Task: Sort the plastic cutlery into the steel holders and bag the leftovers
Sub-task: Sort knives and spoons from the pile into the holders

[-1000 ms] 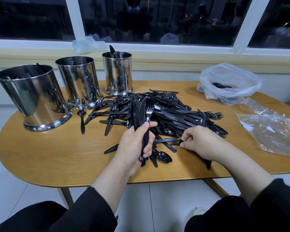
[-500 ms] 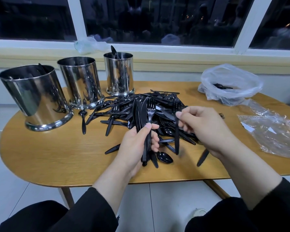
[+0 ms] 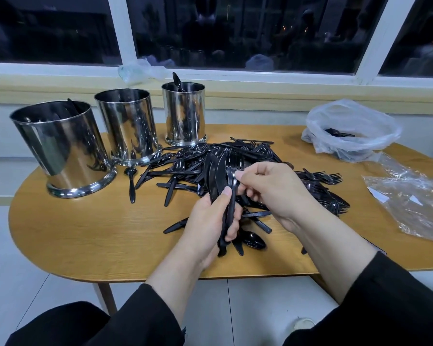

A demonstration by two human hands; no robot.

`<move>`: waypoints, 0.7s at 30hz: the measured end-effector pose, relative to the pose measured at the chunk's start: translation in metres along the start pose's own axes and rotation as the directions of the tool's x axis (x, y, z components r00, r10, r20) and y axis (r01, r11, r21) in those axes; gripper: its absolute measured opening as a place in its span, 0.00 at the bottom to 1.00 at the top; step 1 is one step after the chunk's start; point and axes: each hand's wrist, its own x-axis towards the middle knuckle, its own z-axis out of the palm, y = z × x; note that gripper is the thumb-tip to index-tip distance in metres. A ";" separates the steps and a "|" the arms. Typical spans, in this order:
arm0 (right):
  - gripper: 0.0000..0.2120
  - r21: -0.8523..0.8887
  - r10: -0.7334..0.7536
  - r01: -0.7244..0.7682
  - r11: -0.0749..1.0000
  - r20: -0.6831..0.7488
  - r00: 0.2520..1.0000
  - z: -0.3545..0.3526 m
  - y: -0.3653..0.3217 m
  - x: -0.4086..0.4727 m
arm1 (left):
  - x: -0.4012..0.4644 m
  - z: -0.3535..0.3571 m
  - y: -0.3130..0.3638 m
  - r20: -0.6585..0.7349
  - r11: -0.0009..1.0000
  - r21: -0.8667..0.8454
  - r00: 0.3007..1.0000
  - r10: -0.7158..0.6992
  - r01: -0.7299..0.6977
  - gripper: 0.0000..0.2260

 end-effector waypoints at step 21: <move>0.04 -0.186 -0.194 0.211 0.960 0.104 0.975 0.042 -0.058 0.039 | 0.001 -0.051 0.067 -0.063 0.991 0.130 0.997 0.052 -0.043 0.15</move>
